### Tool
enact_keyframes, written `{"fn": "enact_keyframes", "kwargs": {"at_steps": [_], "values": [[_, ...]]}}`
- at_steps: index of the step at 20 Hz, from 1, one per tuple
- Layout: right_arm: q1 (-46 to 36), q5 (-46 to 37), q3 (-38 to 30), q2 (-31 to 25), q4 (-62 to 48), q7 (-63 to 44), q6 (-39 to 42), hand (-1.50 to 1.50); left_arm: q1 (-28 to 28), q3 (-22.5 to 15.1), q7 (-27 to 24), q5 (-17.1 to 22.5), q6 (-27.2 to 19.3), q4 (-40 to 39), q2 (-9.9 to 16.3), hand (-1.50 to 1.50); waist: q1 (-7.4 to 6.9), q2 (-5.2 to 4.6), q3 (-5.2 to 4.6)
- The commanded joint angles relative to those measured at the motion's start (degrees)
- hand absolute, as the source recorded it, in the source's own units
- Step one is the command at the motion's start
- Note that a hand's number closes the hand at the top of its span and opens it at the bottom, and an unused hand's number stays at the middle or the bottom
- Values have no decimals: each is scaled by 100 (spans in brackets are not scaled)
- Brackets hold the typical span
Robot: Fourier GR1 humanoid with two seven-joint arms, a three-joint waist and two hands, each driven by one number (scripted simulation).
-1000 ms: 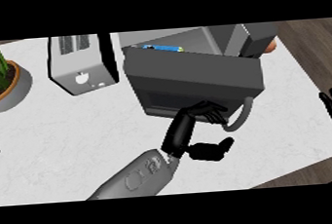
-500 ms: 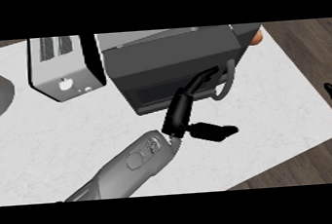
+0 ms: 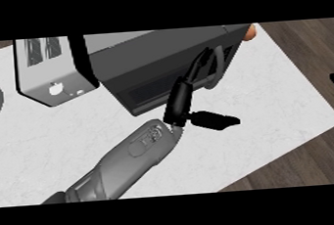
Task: Pick up the milk, place it into the microwave and close the microwave
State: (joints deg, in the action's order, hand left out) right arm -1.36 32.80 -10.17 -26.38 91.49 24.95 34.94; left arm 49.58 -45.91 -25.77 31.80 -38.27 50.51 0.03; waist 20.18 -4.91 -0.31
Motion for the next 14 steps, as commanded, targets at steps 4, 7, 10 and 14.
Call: {"fn": "enact_keyframes", "kwargs": {"at_steps": [4,7,10,14], "values": [[-226,296,50,-140,41,-174,187,-150,350,98,-219,336,-88,-318,-3,-150,147,-63,3],[-350,428,5,-215,-14,-241,210,-150,421,95,-282,475,-112,-367,-3,-150,178,-93,7],[-373,493,-67,-323,-84,-328,199,-150,491,75,-386,552,-144,-463,-3,-150,244,-94,12],[-442,579,-74,-375,-95,-408,194,-150,480,21,-544,681,-150,-563,-2,-150,264,-96,10]]}}
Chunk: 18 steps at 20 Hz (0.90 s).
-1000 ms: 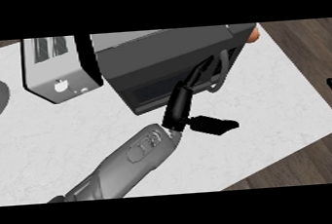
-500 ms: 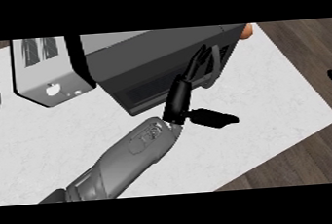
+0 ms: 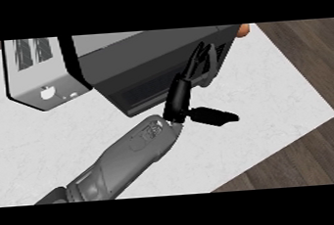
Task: Pick up the milk, place it into the microwave and close the microwave
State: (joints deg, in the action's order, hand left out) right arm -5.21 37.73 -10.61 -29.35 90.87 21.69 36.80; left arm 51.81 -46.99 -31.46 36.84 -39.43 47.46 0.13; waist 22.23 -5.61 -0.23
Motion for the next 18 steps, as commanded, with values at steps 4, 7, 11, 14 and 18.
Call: {"fn": "enact_keyframes", "kwargs": {"at_steps": [4,7,11,14,18], "values": [[-121,223,-40,-108,-78,-125,56,-150,373,120,-64,293,-40,-321,-12,-150,100,-31,14],[-117,266,-83,-220,-85,-176,113,-150,337,142,-185,387,-50,-410,-12,-150,133,-36,8],[-185,359,-51,-235,-76,-251,110,-150,339,68,-305,509,-78,-414,-12,-150,154,-19,7],[-281,436,-85,-348,-128,-318,157,-150,393,64,-395,605,-75,-396,-12,-150,149,-31,7],[-312,480,-53,-385,-150,-369,206,-150,350,15,-522,695,-83,-472,-11,-150,170,-66,11]]}}
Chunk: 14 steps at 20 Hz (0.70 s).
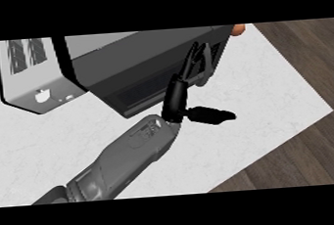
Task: Pick up the milk, place it into the microwave and close the microwave
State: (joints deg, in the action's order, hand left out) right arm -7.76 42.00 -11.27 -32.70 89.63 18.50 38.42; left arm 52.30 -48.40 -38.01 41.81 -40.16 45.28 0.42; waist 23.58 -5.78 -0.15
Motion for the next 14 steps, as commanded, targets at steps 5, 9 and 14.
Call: {"fn": "enact_keyframes", "kwargs": {"at_steps": [5,9,14], "values": [[-76,168,-22,-105,-56,-103,61,-150,311,143,3,321,22,-339,-39,-150,64,-41,3],[-139,255,39,-123,-46,-174,101,-150,406,104,-73,385,22,-376,-40,-150,72,-31,5],[-193,369,74,-186,-14,-238,192,-150,409,49,-176,483,50,-446,-40,-150,73,-12,4]]}}
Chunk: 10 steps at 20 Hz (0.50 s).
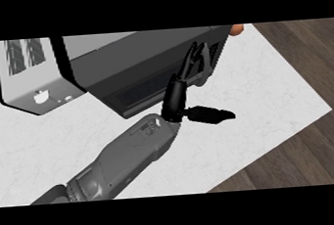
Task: Pick up the milk, place it into the microwave and close the microwave
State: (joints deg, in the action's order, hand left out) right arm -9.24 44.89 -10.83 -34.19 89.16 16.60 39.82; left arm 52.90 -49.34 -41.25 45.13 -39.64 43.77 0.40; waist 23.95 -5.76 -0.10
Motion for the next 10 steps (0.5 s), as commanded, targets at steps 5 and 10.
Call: {"fn": "enact_keyframes", "kwargs": {"at_steps": [5,10], "values": [[-23,168,-2,-72,-31,-94,49,-150,210,293,372,533,27,-374,-37,-150,58,-69,3],[-26,249,-6,-131,-14,-160,58,-150,429,-110,511,149,31,-899,129,-150,-25,-8,71]]}}
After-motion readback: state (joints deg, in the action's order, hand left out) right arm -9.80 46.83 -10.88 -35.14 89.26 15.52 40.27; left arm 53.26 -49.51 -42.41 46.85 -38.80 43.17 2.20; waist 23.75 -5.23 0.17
